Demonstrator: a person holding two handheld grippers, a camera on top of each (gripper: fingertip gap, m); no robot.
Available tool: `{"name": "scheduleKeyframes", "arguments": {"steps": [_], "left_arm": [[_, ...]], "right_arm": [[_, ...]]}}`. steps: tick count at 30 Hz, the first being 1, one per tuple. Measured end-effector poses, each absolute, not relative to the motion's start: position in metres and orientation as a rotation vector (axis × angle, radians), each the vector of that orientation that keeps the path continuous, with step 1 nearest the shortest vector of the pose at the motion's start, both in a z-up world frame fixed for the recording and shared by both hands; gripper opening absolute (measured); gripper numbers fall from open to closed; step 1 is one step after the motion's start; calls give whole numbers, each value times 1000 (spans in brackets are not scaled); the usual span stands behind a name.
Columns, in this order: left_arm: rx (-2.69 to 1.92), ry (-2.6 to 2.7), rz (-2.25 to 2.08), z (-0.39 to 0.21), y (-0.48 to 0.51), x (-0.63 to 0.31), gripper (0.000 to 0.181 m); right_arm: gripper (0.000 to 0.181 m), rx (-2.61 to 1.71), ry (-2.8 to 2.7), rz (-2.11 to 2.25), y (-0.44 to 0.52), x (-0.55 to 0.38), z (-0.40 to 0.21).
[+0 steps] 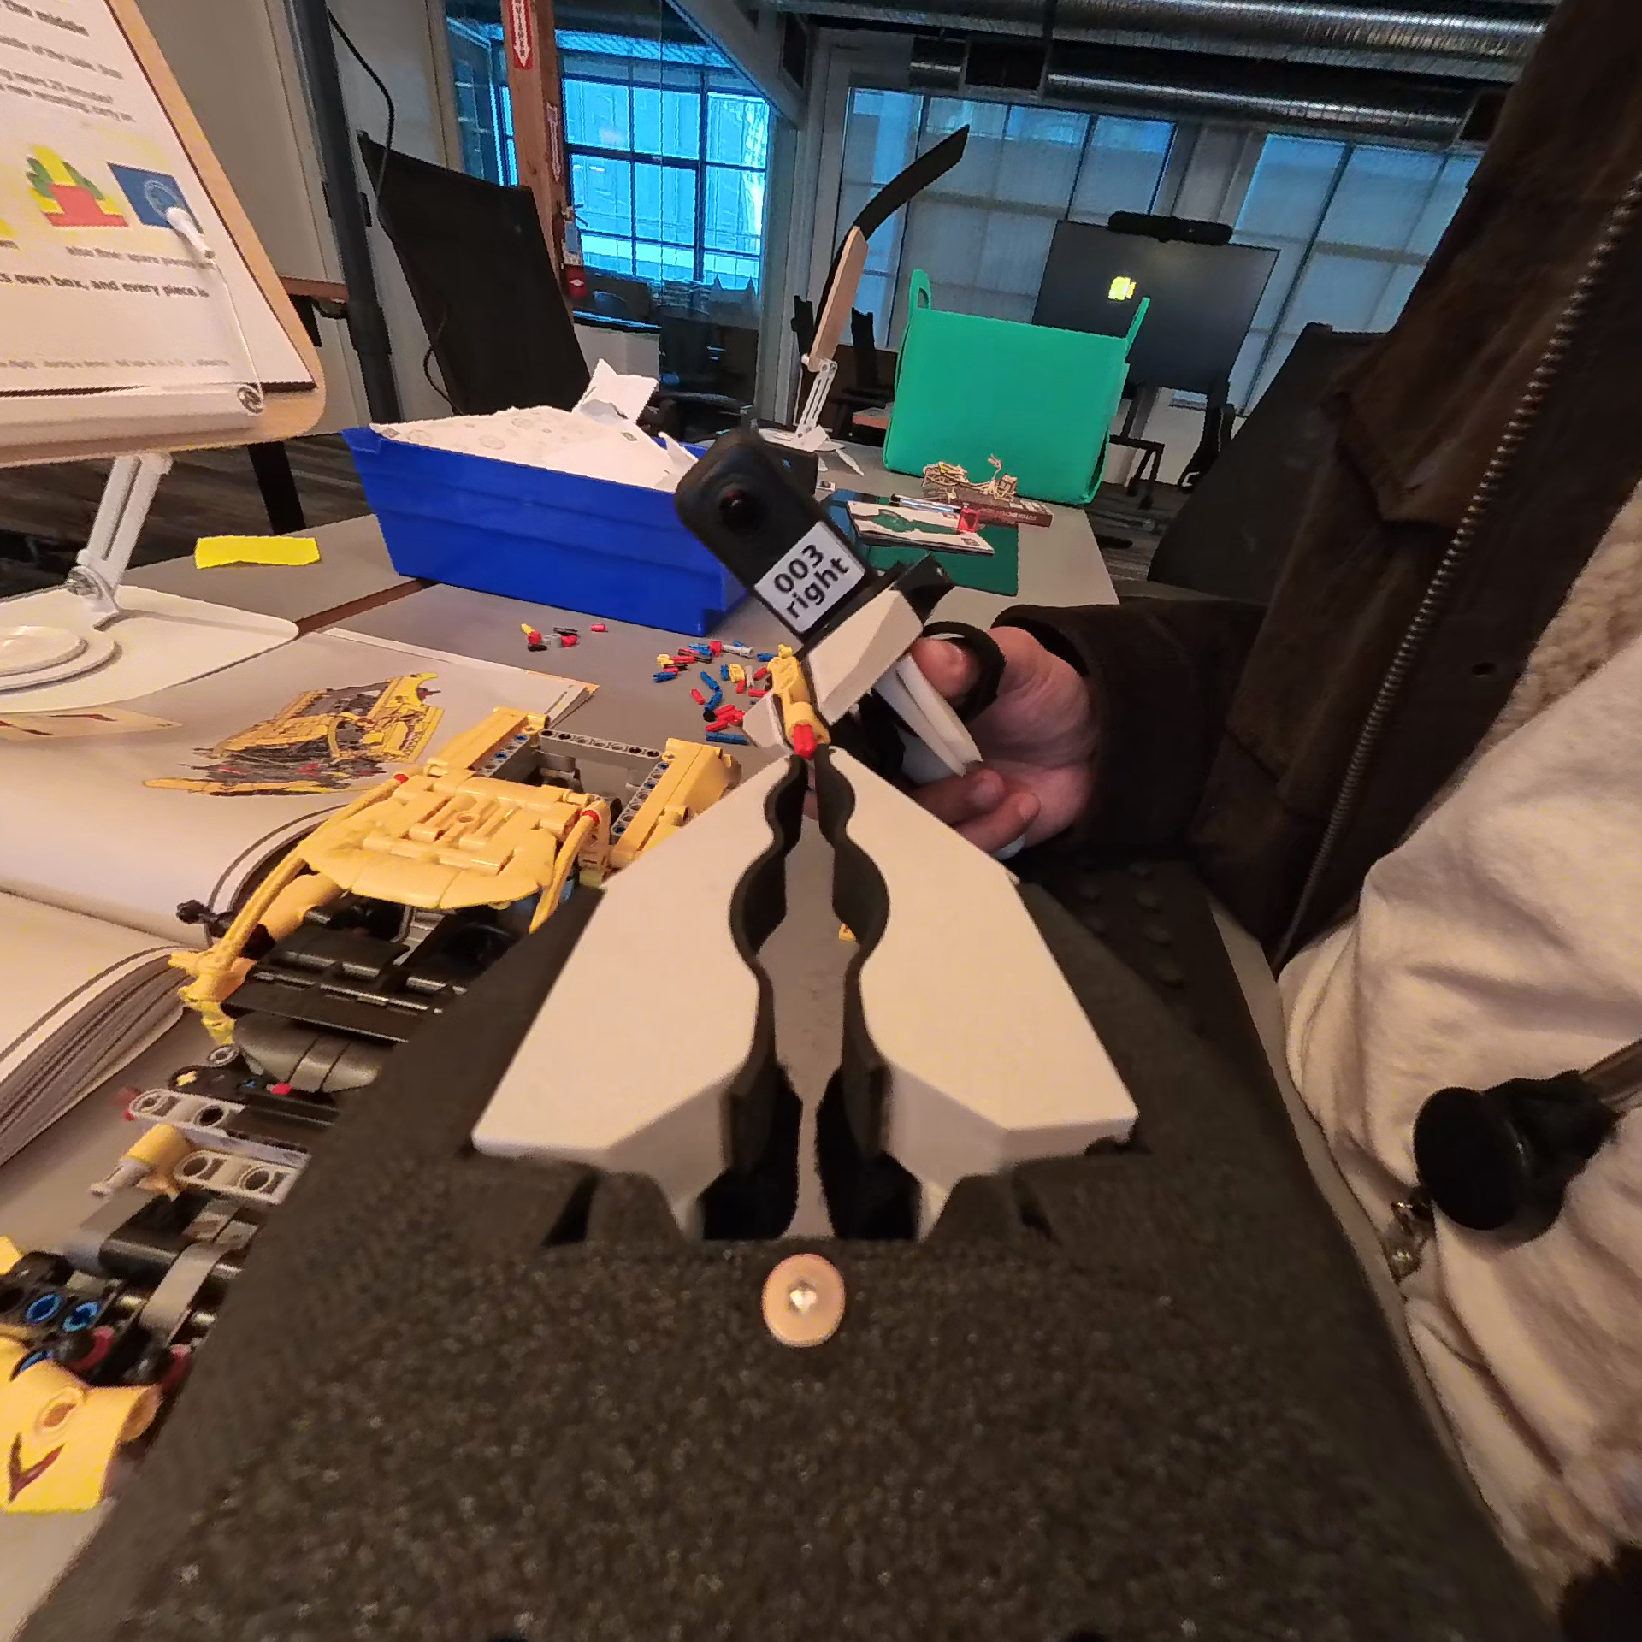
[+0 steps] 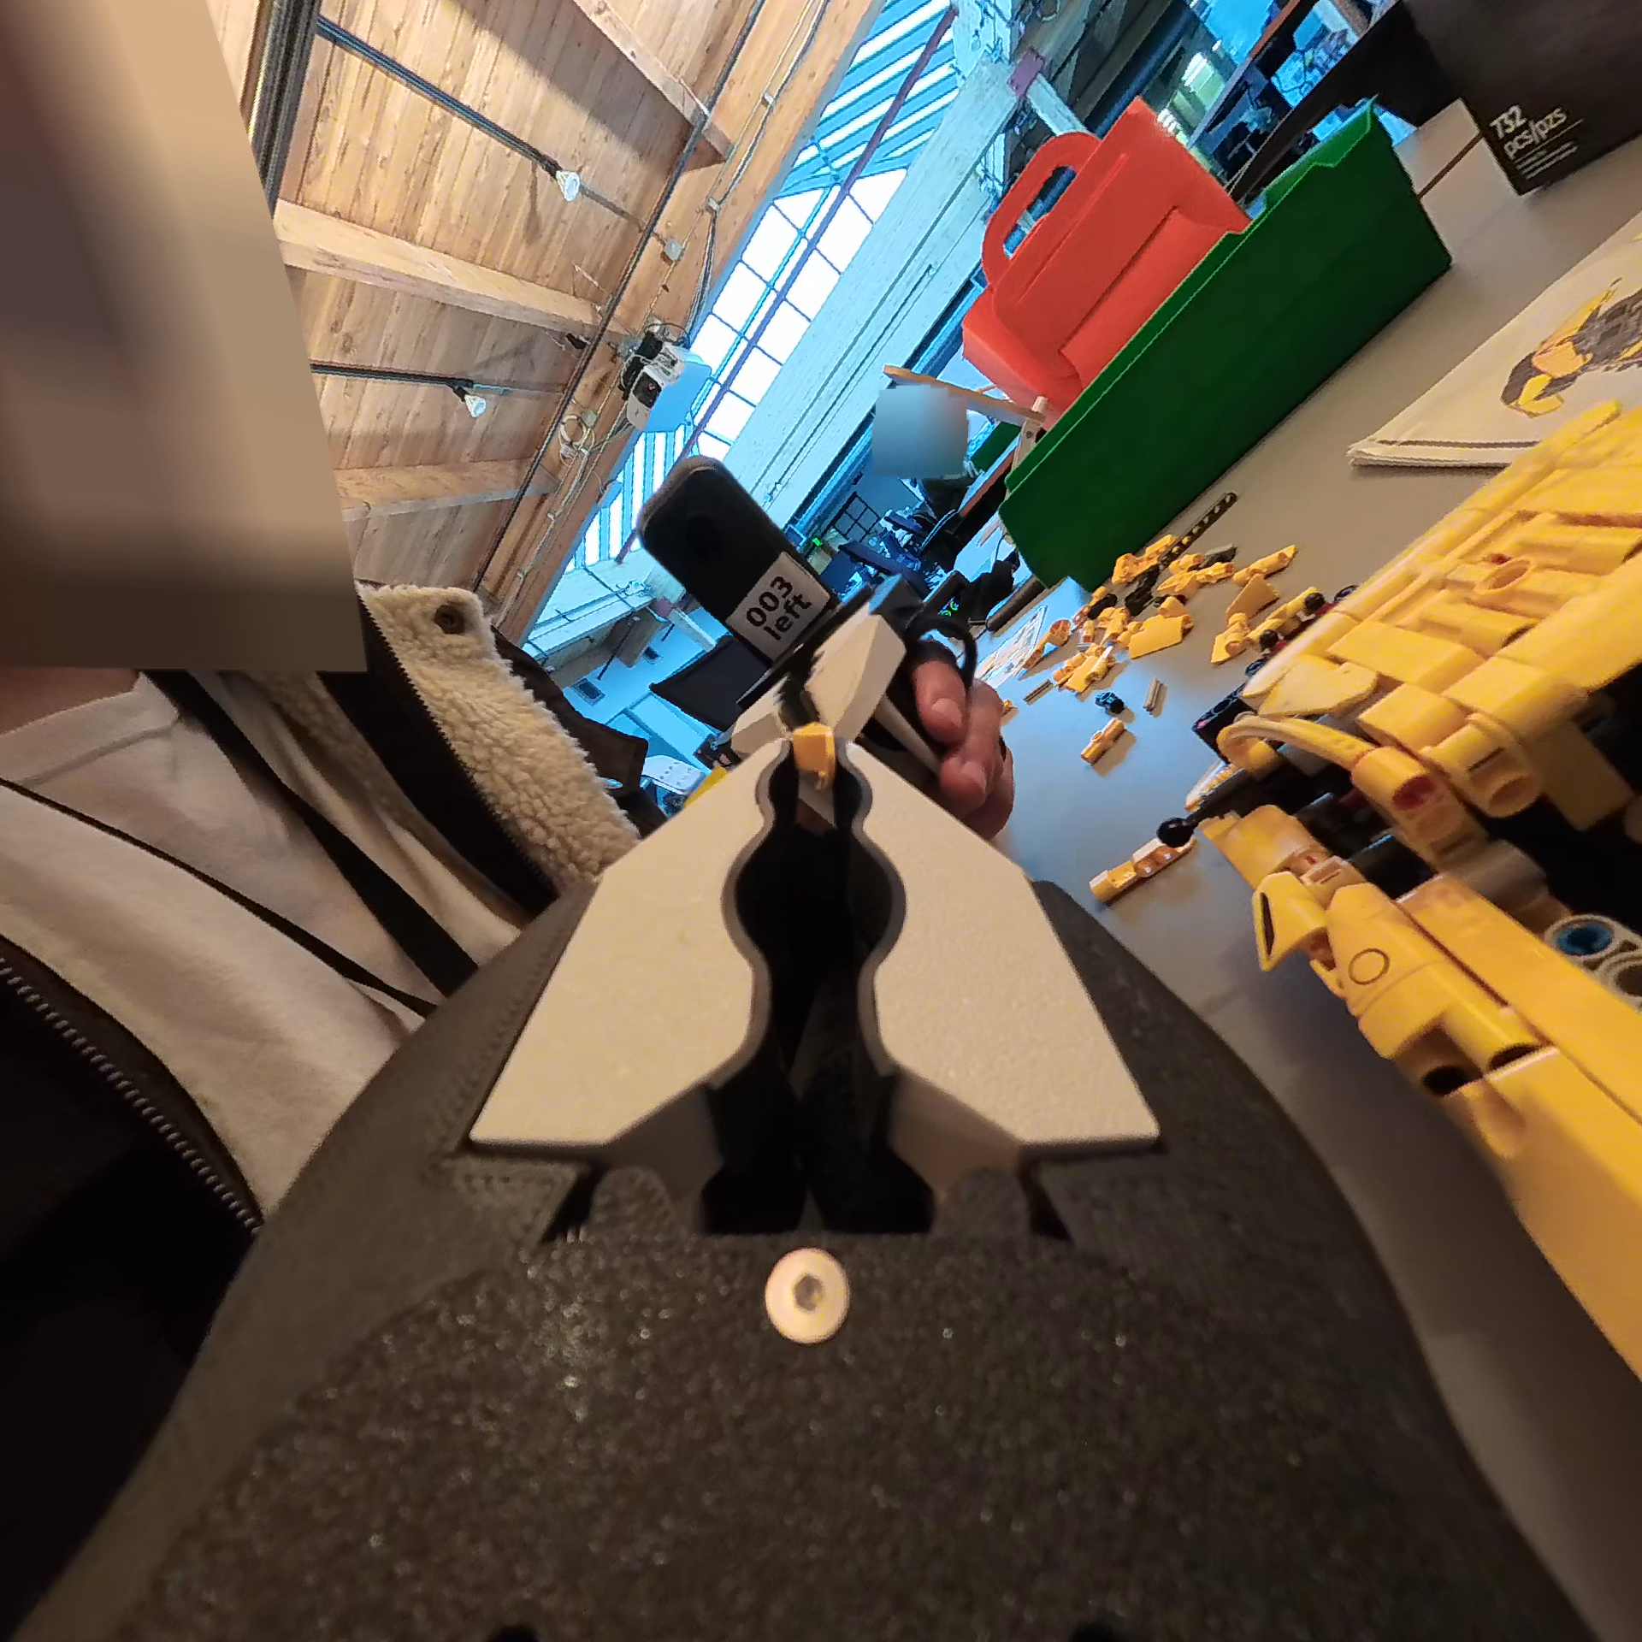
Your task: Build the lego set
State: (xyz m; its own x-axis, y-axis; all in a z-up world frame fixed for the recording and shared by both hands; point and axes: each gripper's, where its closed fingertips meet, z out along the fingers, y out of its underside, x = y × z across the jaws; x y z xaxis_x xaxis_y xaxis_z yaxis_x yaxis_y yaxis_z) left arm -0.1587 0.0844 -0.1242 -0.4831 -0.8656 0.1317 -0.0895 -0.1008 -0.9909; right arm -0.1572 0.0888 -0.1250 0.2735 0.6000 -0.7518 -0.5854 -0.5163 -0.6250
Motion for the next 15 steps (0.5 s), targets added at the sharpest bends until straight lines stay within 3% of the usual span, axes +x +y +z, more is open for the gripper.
{"name": "scheduleKeyframes", "arguments": {"steps": [15], "left_arm": [[-1083,1521,-1753,-117,86,-160,6]], "right_arm": [[5,-1464,-14,1525,85,-155,-118]]}}
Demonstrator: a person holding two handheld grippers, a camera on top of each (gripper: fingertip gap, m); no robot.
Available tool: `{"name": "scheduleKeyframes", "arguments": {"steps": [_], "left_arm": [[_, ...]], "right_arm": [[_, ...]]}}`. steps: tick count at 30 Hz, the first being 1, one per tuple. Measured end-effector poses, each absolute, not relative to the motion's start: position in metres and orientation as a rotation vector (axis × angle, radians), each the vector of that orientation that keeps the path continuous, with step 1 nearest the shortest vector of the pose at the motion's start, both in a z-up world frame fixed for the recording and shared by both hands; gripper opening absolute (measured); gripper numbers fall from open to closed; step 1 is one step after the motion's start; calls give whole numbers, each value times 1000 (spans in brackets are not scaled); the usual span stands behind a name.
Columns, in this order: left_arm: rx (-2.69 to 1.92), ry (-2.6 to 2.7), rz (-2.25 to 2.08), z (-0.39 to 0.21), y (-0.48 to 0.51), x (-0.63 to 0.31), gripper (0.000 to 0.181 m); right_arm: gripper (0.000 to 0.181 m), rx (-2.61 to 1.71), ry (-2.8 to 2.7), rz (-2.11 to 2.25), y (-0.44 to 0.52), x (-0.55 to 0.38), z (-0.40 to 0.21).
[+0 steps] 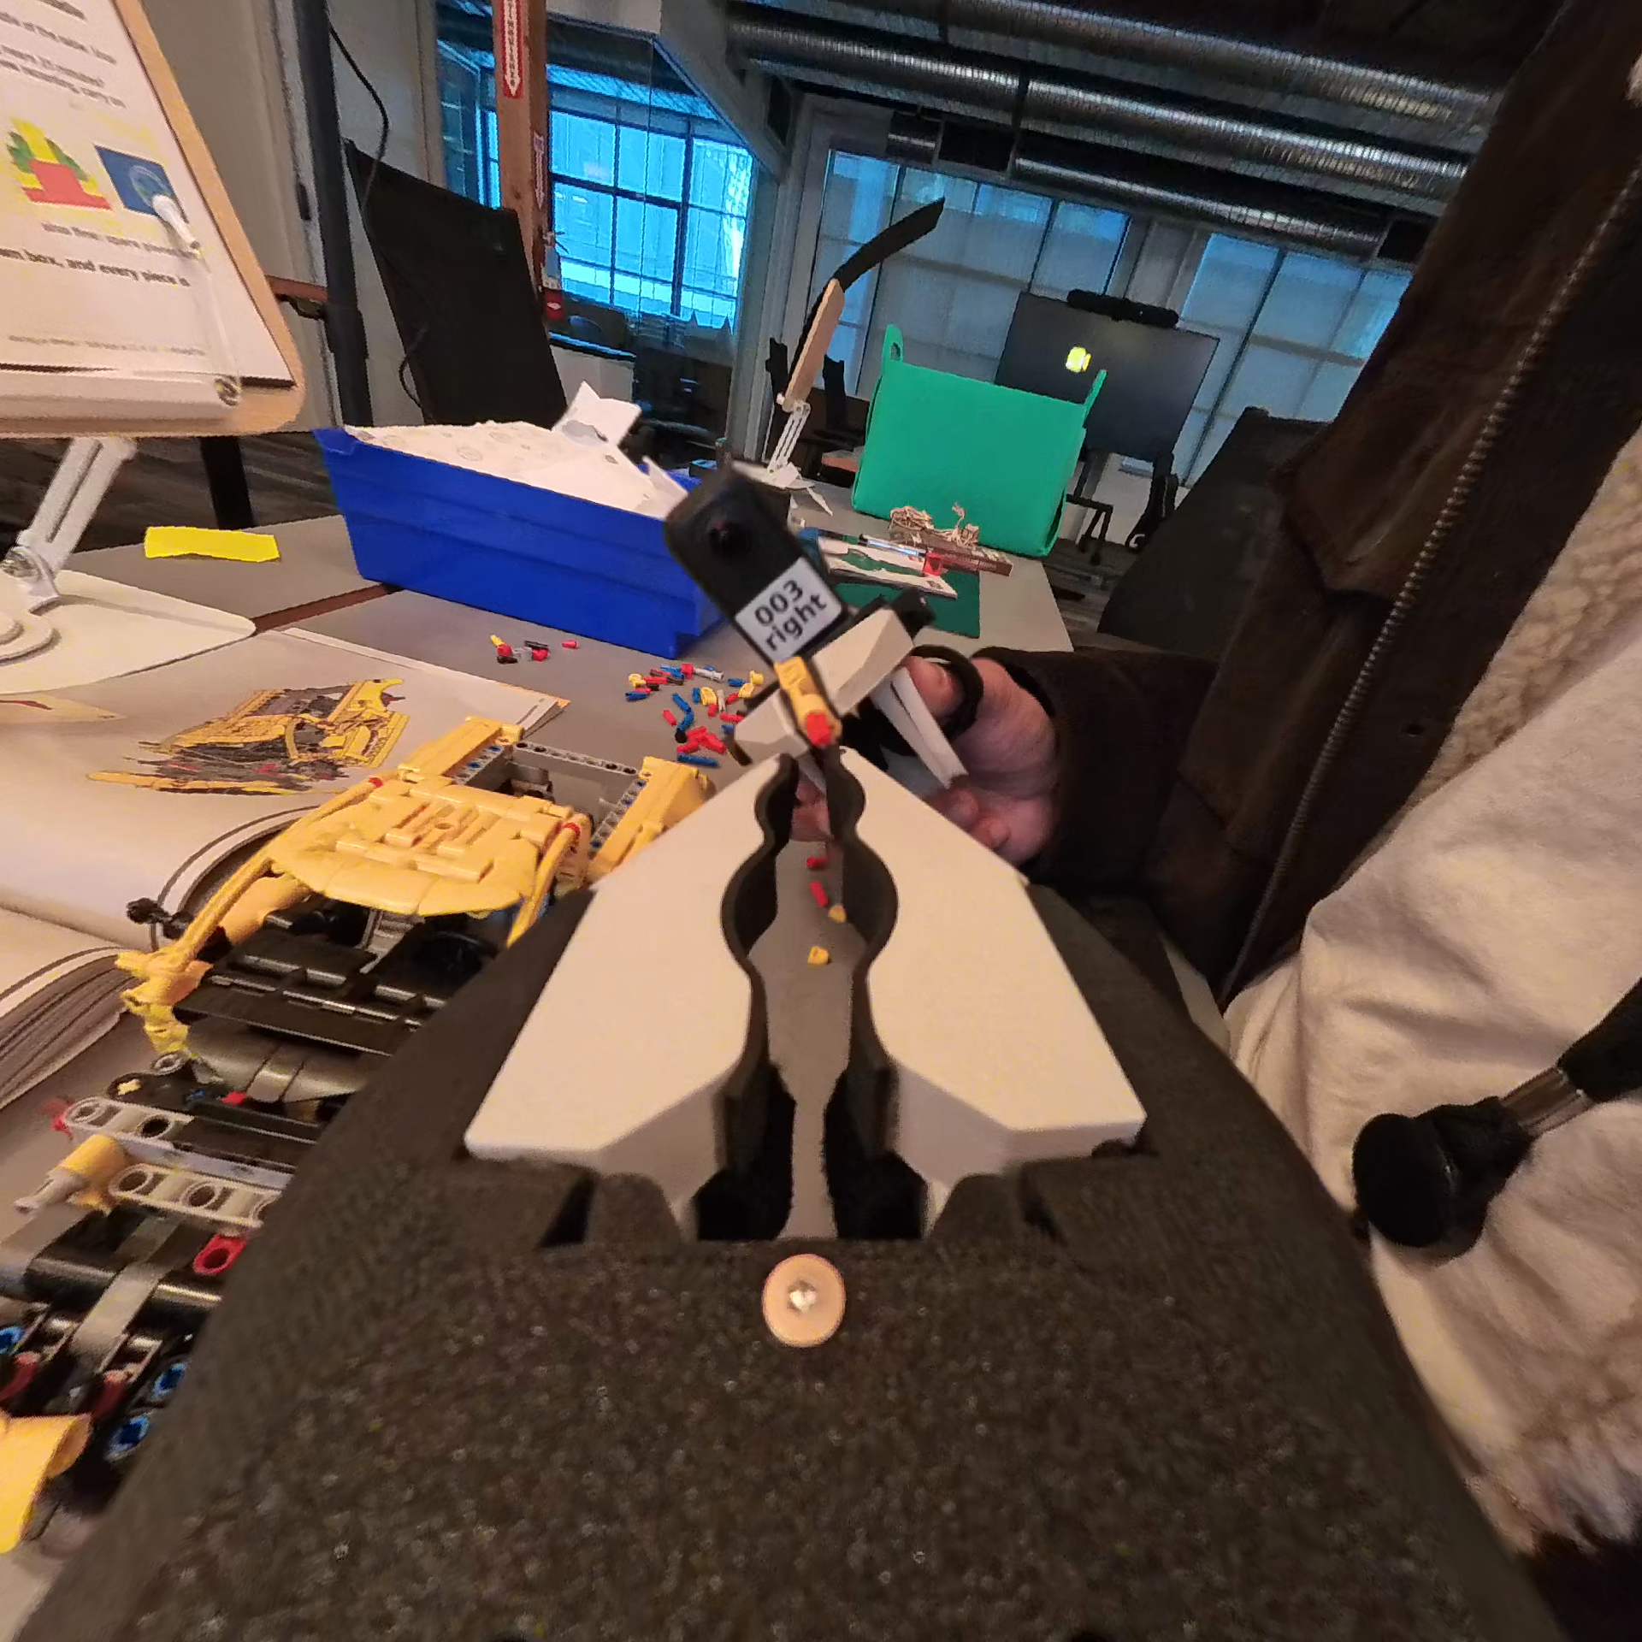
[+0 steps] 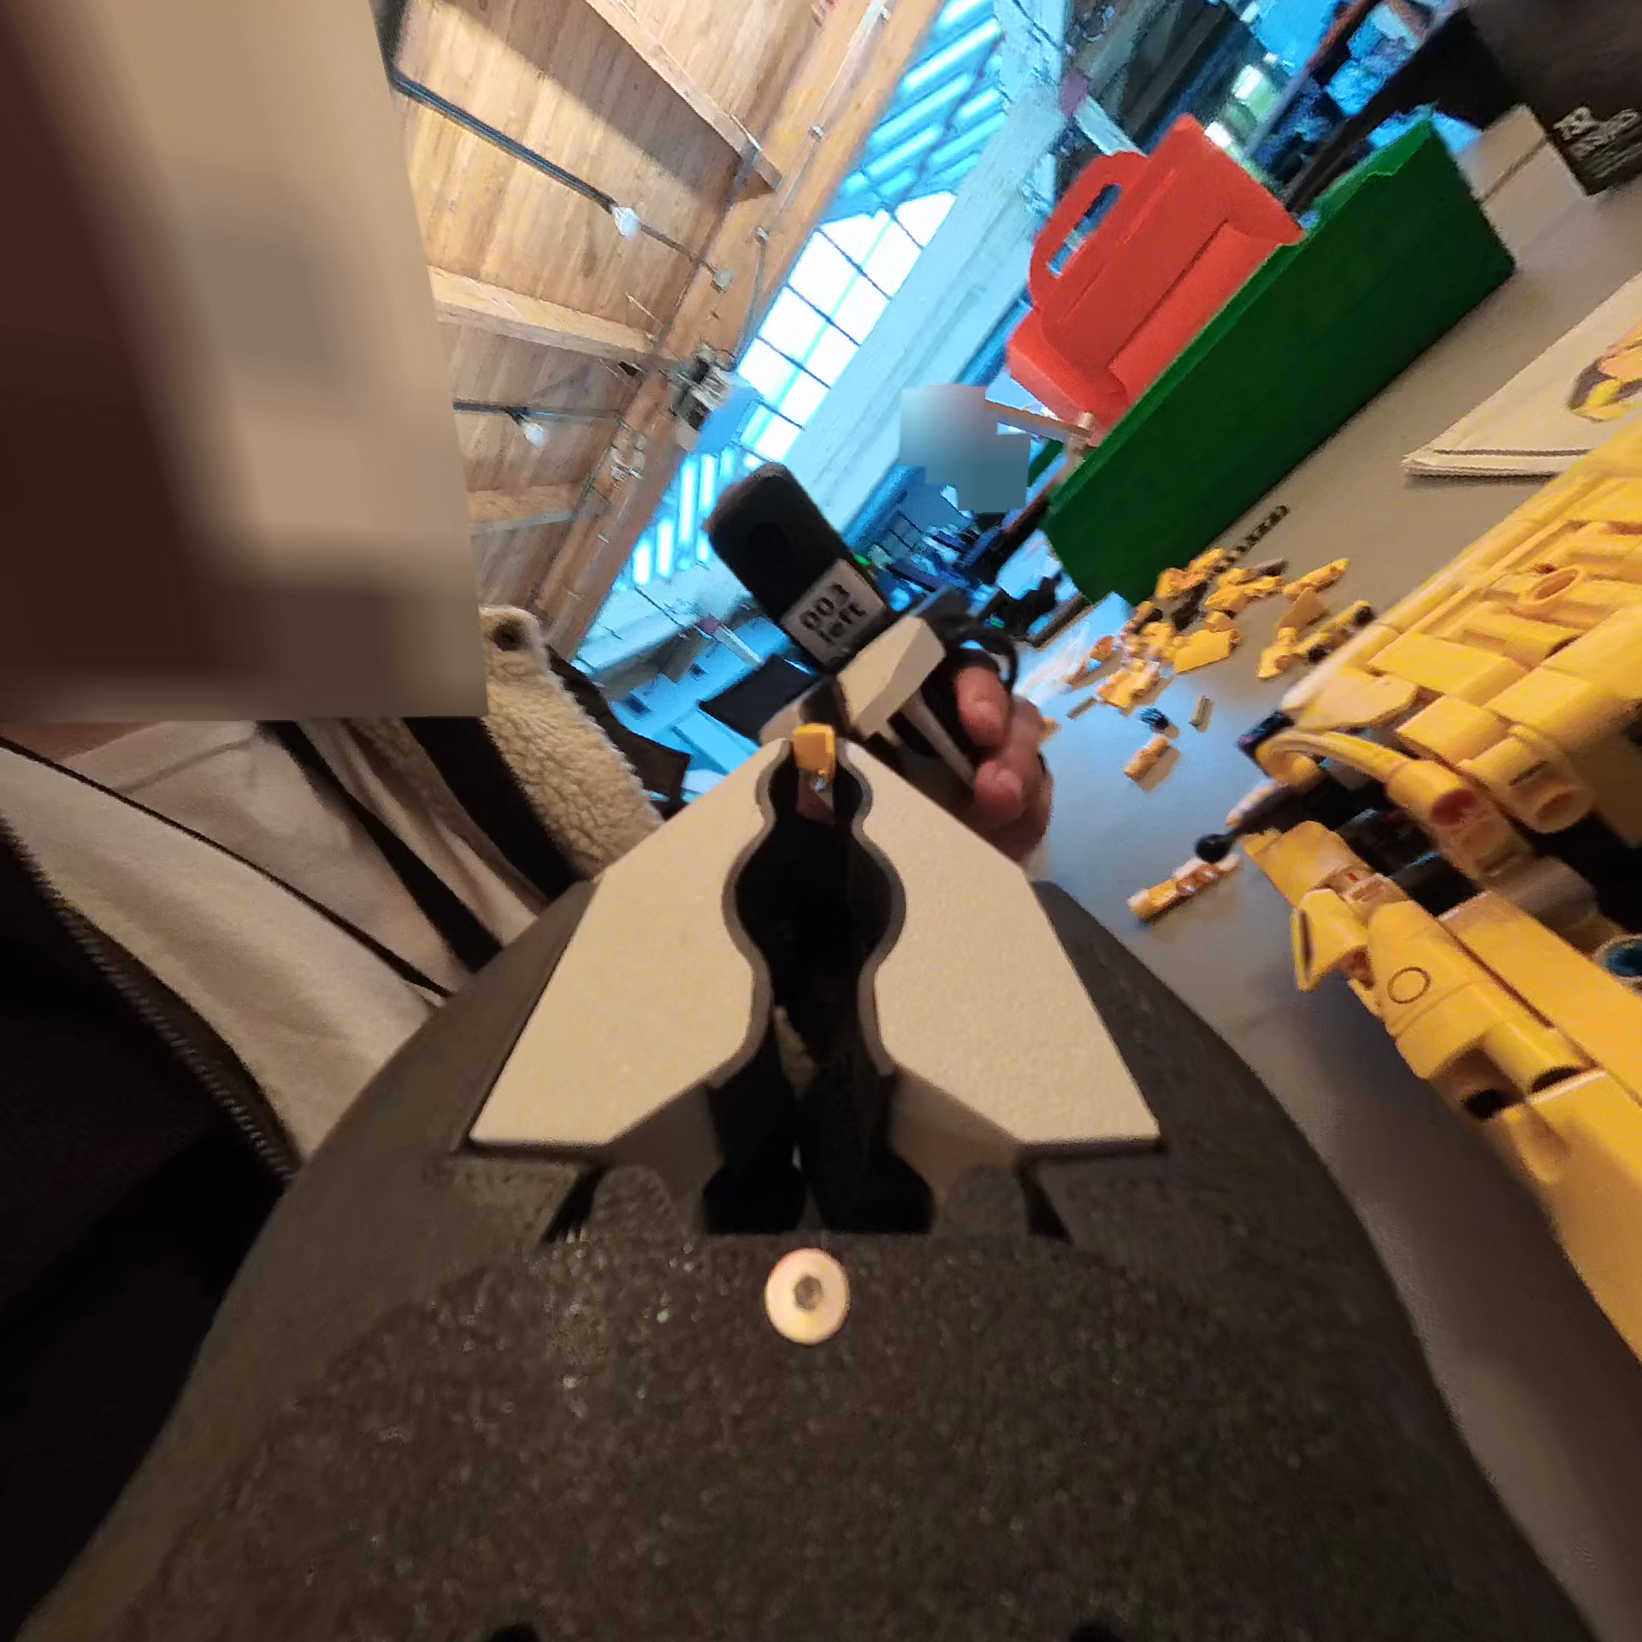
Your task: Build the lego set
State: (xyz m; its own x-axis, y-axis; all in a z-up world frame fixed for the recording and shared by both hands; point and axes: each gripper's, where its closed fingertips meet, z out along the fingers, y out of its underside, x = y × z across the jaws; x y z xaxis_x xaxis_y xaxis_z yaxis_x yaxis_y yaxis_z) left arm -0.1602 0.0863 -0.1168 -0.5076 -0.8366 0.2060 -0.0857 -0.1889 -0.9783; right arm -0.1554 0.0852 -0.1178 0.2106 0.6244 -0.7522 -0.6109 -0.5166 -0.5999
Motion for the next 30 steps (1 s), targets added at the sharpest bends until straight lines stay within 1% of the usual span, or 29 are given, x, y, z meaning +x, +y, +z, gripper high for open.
{"name": "scheduleKeyframes", "arguments": {"steps": [4,8,11,16,30], "left_arm": [[-1080,1453,-1821,-107,92,-163,6],[-1073,1421,-1832,-102,94,-164,6],[-1070,1424,-1840,-101,91,-164,6],[-1078,1450,-1849,-103,86,-163,6],[-1091,1492,-1804,-111,82,-161,4]], "right_arm": [[6,-1248,80,1707,79,-137,-98],[6,-1182,129,1753,80,-127,-96],[5,-1255,94,1696,82,-136,-101],[6,-1418,-100,1417,86,-159,-109],[6,-1482,-108,1387,86,-161,-117]]}}
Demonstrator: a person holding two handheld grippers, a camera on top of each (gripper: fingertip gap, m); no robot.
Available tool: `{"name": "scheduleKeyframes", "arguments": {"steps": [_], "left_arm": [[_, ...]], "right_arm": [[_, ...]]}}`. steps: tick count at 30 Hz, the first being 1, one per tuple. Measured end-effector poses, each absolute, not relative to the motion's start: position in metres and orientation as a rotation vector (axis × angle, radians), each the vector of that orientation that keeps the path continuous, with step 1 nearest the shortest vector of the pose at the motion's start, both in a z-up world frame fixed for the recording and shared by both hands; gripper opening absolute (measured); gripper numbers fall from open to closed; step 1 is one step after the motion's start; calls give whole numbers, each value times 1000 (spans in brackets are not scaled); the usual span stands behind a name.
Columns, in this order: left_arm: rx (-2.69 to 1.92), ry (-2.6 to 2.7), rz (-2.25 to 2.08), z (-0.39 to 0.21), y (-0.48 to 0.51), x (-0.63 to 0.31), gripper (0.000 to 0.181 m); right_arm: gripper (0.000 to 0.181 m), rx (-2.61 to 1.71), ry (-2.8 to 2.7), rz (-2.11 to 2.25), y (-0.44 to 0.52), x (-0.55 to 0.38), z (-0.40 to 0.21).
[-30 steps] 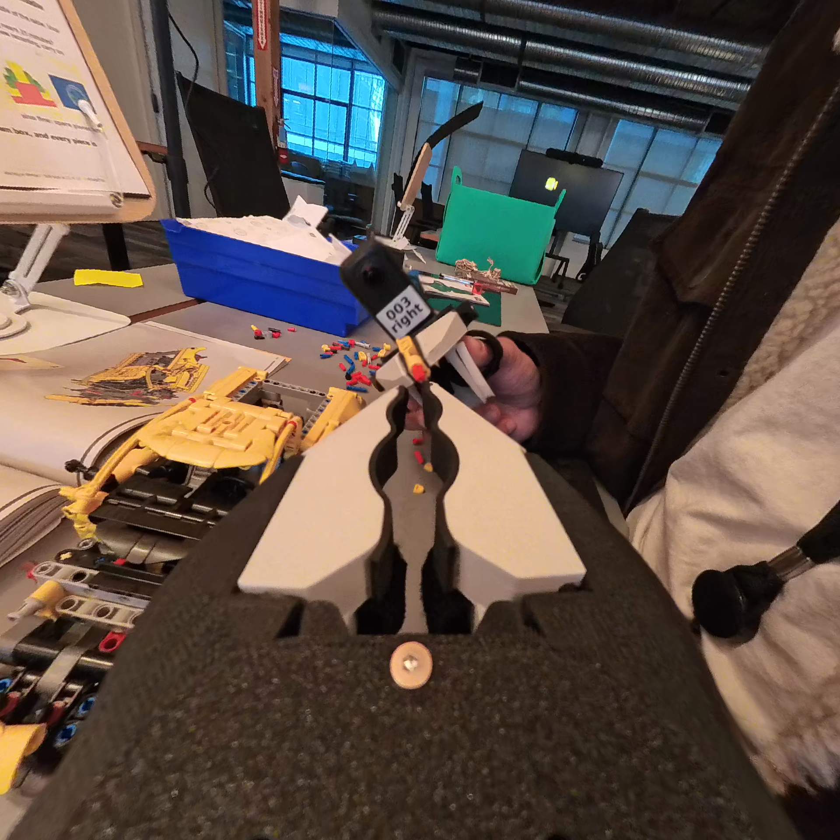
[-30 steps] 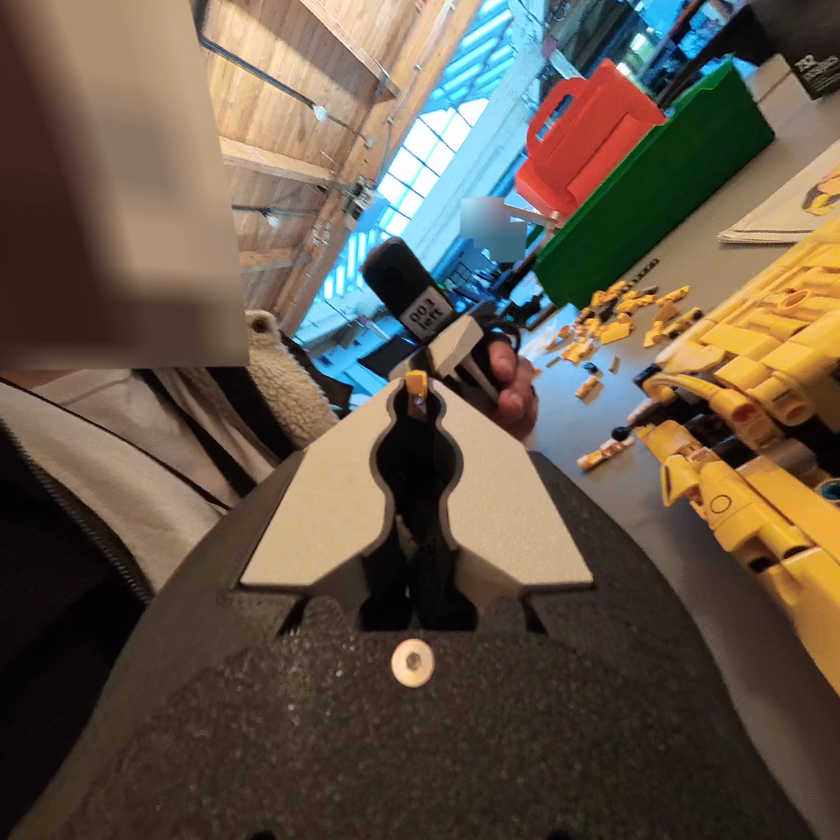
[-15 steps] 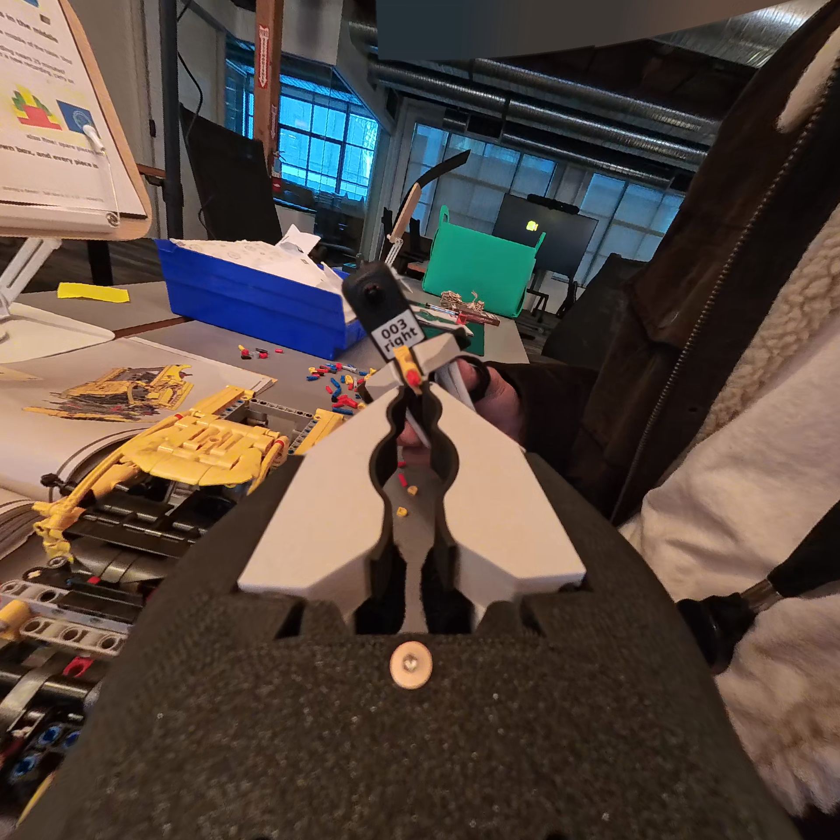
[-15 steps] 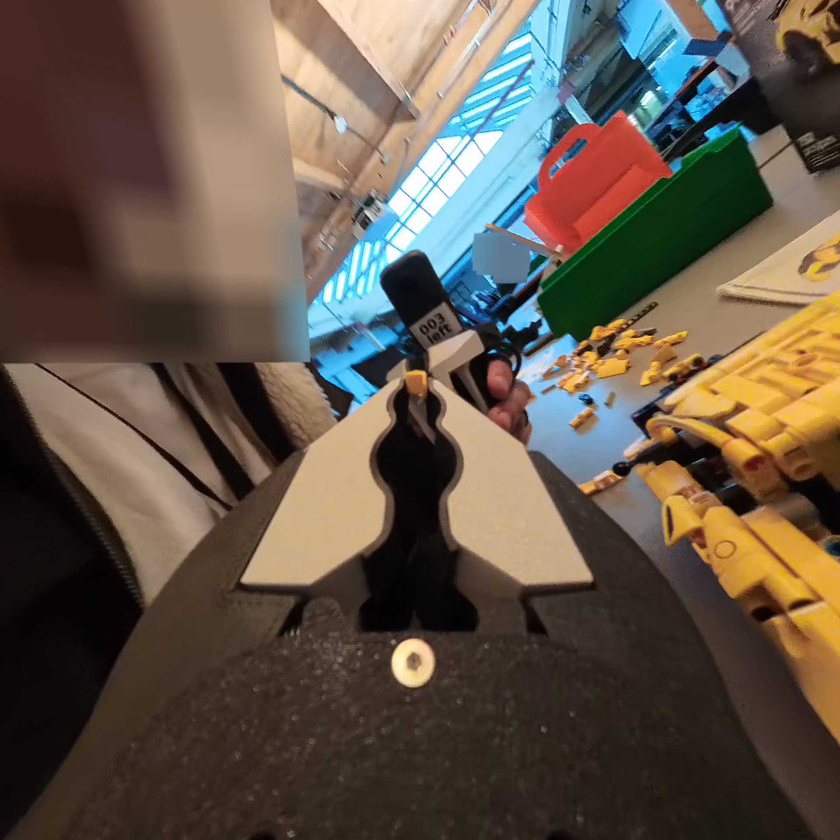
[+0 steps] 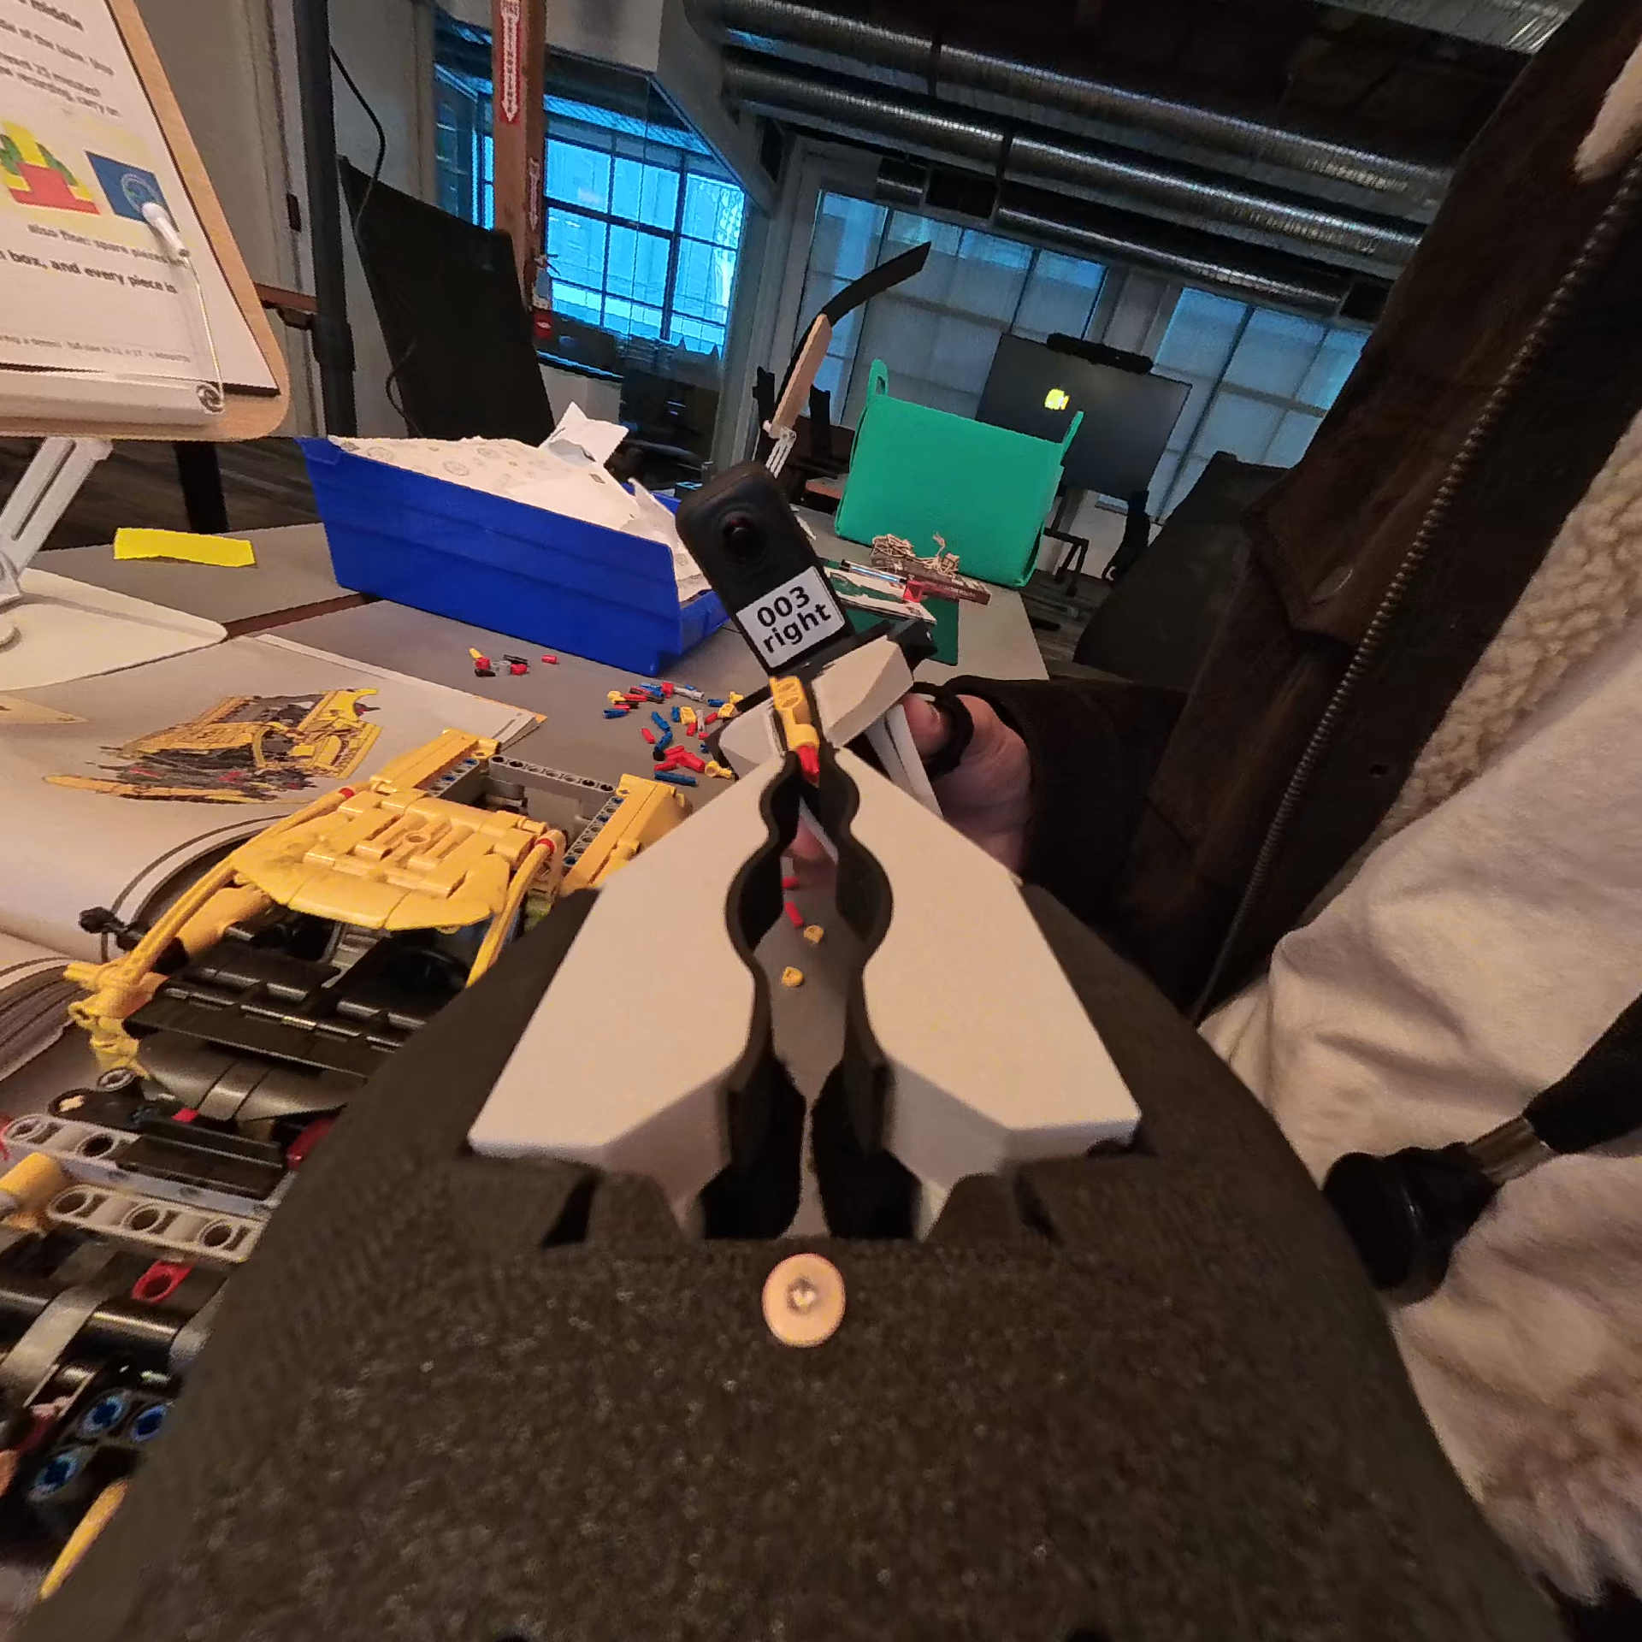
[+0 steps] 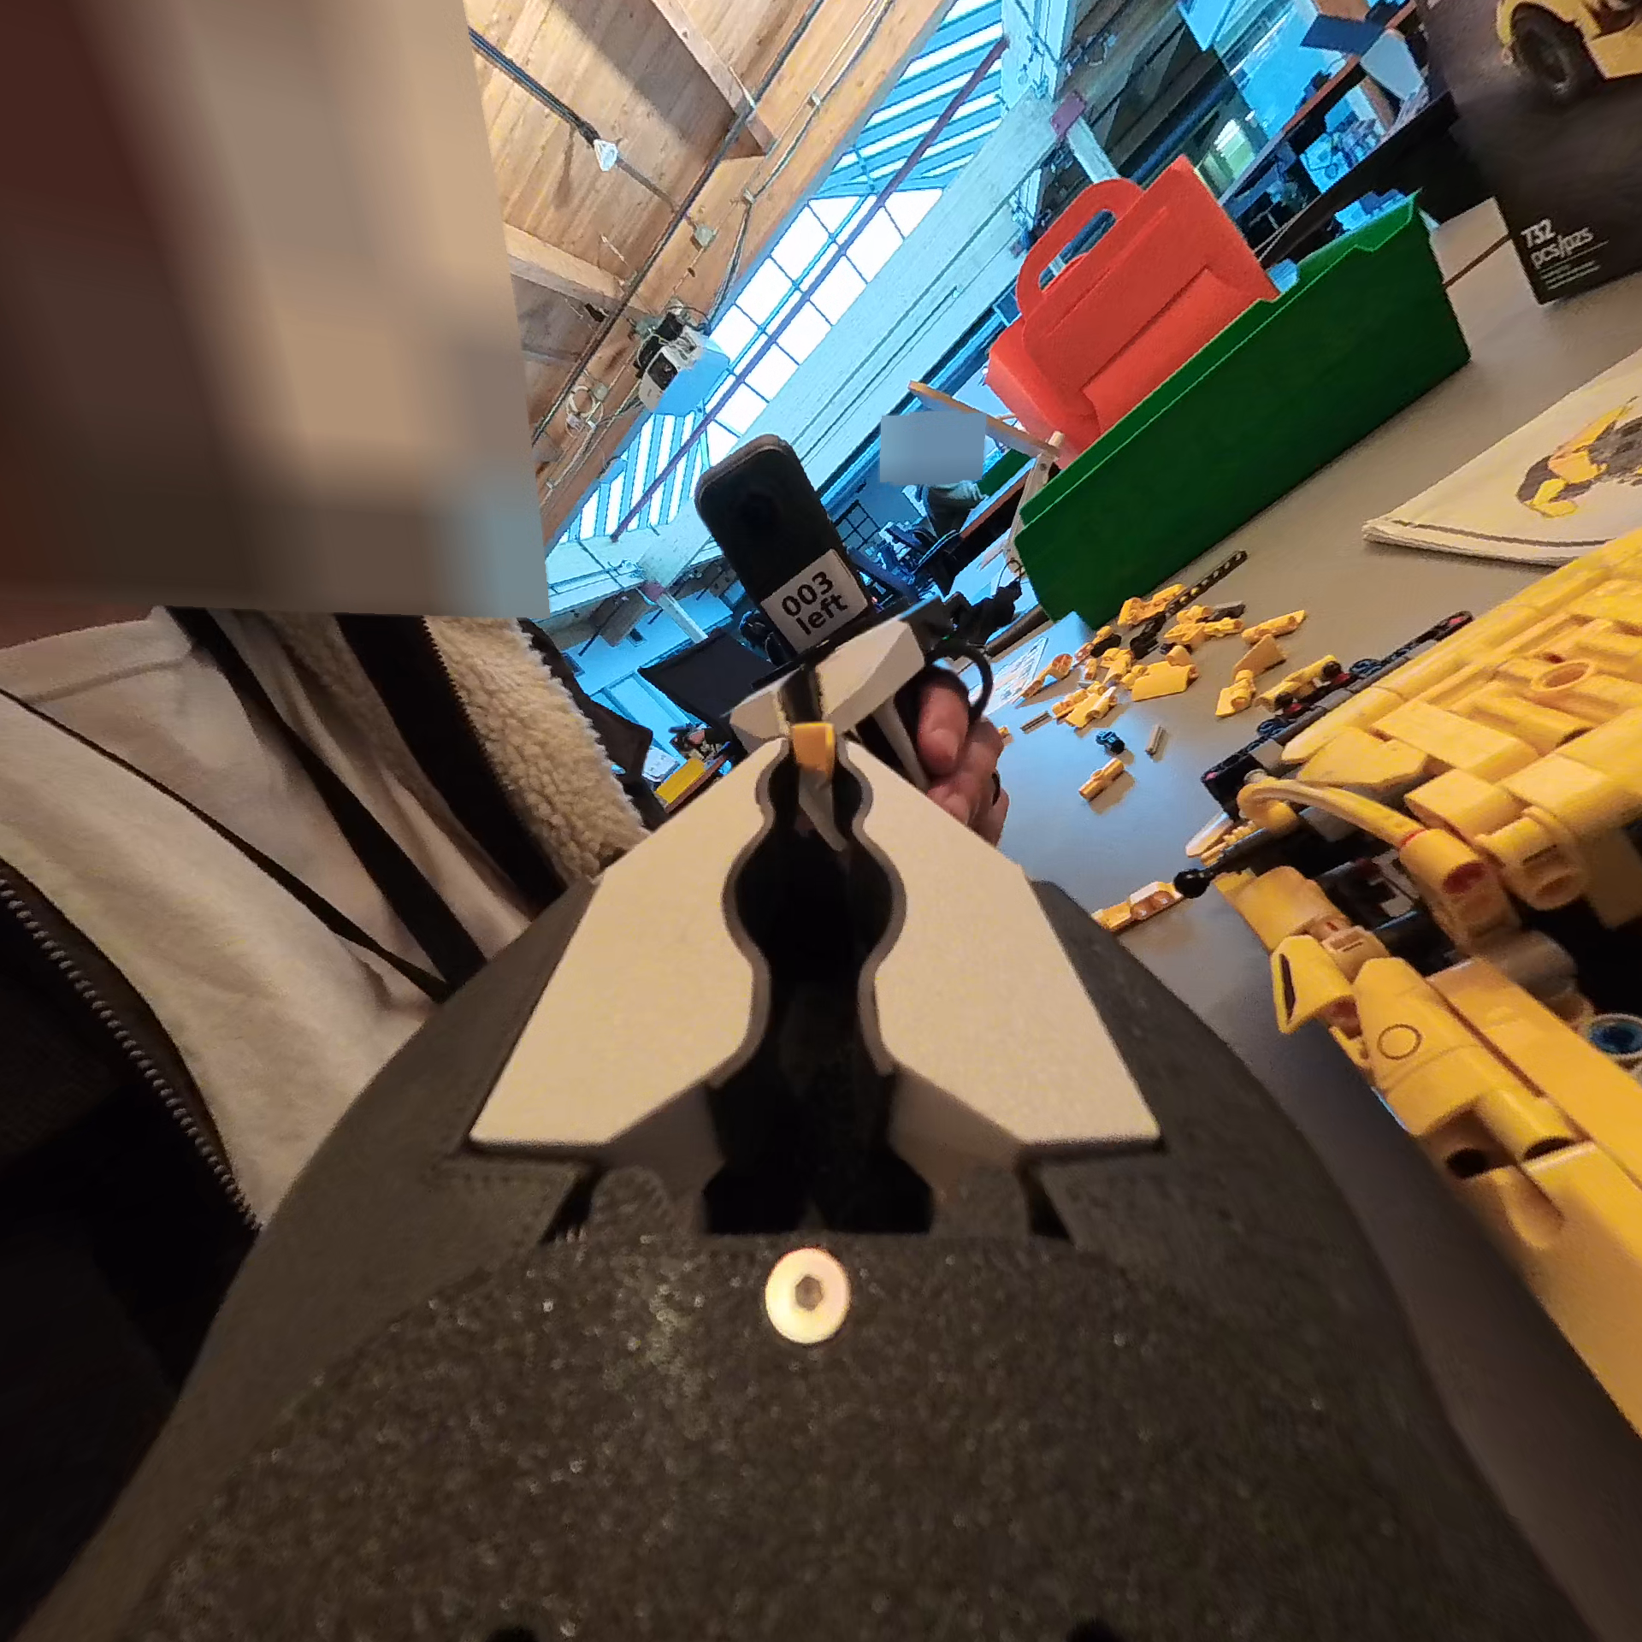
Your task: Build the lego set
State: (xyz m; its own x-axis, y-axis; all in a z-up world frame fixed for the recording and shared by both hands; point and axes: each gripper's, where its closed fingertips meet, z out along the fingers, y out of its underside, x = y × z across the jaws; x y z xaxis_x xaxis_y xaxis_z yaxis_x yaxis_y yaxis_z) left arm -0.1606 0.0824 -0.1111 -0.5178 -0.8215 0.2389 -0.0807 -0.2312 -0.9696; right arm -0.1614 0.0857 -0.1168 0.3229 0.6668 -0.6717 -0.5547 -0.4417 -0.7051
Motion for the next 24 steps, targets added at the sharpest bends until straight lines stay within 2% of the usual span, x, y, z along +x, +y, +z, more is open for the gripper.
{"name": "scheduleKeyframes", "arguments": {"steps": [24], "left_arm": [[-1122,1504,-1817,-110,86,-161,4]], "right_arm": [[6,-1504,-137,1342,90,-164,-116]]}}
